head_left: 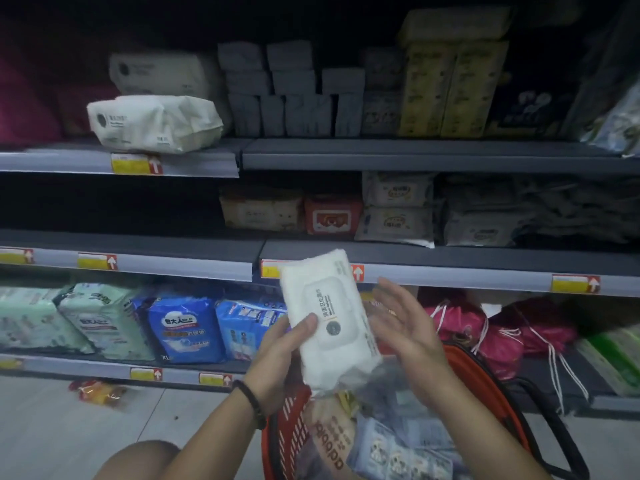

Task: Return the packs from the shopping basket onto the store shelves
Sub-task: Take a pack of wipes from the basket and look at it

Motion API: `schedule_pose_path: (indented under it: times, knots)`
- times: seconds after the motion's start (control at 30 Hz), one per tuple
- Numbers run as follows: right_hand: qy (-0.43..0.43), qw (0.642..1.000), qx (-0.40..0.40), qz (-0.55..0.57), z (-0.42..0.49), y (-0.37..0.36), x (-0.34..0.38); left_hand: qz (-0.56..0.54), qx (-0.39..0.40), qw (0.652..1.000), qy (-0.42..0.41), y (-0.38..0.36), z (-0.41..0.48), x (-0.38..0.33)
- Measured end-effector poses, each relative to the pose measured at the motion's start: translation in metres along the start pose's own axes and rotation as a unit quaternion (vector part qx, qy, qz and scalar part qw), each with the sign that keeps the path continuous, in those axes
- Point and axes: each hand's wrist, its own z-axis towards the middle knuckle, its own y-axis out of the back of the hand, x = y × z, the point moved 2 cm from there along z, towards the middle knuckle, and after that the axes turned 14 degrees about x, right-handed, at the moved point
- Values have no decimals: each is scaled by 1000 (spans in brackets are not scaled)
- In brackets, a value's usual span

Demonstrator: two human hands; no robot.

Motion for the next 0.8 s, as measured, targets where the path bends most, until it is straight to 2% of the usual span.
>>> schedule_pose_path:
  times: [0.1, 0.17, 0.23, 0.33, 0.4, 0.5, 0.57, 0.67, 0.8]
  knots:
    - [-11, 975, 77, -208, -12, -19, 0, -26, -52, 996, -74, -5, 0, -13]
    - [-16, 952, 80, -294, -15, -38, 1, -51, -65, 991, -103, -8, -3, -20]
    - [16, 941, 48, -333, -12, -58, 11, -36, -72, 990, -116, -6, -6, -26]
    - [110, 940, -30, -320, 2, -73, 29, 57, -45, 988, -134, 6, -11, -47]
    - [149, 946, -44, -284, 18, -77, 46, 98, -35, 979, -174, 19, -16, -78]
    - [173, 956, 30, -235, 51, -87, 86, 149, -76, 949, -268, 42, -27, -141]
    - [193, 951, 64, -231, 74, -99, 115, 200, -76, 928, -305, 54, -36, -182]
    - [215, 947, 62, -229, 116, -126, 156, 228, -74, 906, -350, 71, -44, -236]
    - [247, 939, 88, -223, 184, -177, 207, 226, -120, 879, -402, 98, -41, -309]
